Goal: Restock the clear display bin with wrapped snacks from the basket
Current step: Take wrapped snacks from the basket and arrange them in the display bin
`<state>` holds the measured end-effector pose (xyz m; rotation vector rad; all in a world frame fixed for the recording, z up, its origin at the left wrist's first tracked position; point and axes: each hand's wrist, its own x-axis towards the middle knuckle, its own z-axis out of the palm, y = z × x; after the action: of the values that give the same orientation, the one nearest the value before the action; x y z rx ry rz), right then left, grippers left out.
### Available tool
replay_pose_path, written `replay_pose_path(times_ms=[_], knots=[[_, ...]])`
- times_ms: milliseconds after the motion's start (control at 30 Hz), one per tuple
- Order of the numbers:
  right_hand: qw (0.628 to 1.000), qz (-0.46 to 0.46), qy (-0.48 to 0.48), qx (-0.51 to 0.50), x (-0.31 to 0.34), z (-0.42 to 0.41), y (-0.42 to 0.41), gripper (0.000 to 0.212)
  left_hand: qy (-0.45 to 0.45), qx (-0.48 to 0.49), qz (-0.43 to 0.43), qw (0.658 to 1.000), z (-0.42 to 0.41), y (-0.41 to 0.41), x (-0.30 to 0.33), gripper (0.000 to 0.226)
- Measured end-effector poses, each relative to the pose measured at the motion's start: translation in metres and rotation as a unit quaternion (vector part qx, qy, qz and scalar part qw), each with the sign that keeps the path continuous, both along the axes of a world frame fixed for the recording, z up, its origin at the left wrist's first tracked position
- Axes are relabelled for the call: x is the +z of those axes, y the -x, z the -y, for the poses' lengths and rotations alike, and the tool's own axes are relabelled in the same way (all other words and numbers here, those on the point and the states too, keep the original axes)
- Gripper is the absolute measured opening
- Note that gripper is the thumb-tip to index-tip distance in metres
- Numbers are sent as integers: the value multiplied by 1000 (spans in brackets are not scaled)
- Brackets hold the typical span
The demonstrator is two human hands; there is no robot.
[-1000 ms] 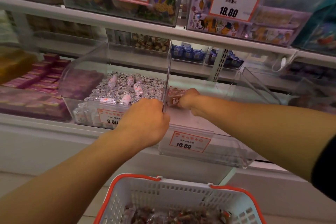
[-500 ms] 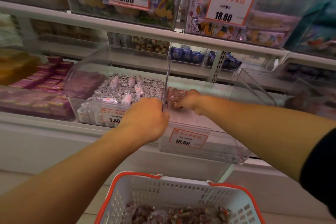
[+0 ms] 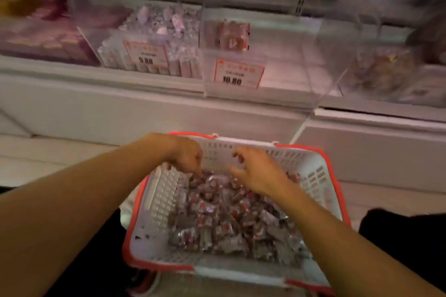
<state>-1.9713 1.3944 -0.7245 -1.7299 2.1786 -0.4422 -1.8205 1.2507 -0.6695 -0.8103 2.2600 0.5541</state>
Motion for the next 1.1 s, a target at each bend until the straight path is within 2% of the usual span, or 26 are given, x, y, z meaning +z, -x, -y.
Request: replay_pose_path(times_ms=[33,100,167,233,333,433,567,667,767,867,1000,1100], knots=[[989,19,-146,10,-36,-12,0,51,-4,8,18,1000,-13,-5,-28,35],[948,19,-318,-5,-87,-42,3,98,-19,24,23,999,-33,-15,-76,45],[918,-10,-395,-32,-125,-84,5,124,-55,42,52,996,-64,-27,-125,56],[913,-12,-406,-41,-146,-111,2,130,-63,70,102,990,-97,-35,-159,70],[929,44,-359,-74,-153,-110,2,125,-63,70,109,990,-130,-39,-186,64],[930,10,-362,-58,-160,-108,-1,119,-27,88,104,990,-133,-42,-202,63],[941,26,-332,-61,-169,-105,-3,81,10,126,126,984,-123,-49,-216,64],[952,124,-262,-100,-172,-98,-2,64,-26,99,154,983,-122,-49,-221,50],[928,257,-208,-169,-169,-94,2,46,5,95,148,984,-120,-47,-224,36],[884,345,-171,-266,-165,-89,8,33,66,150,96,982,-117,-46,-220,27],[846,375,-154,-347,-164,-81,9,37,106,180,55,976,-114,-44,-218,23],[843,362,-148,-369,-164,-77,6,23,138,199,33,970,-113,-45,-215,16]])
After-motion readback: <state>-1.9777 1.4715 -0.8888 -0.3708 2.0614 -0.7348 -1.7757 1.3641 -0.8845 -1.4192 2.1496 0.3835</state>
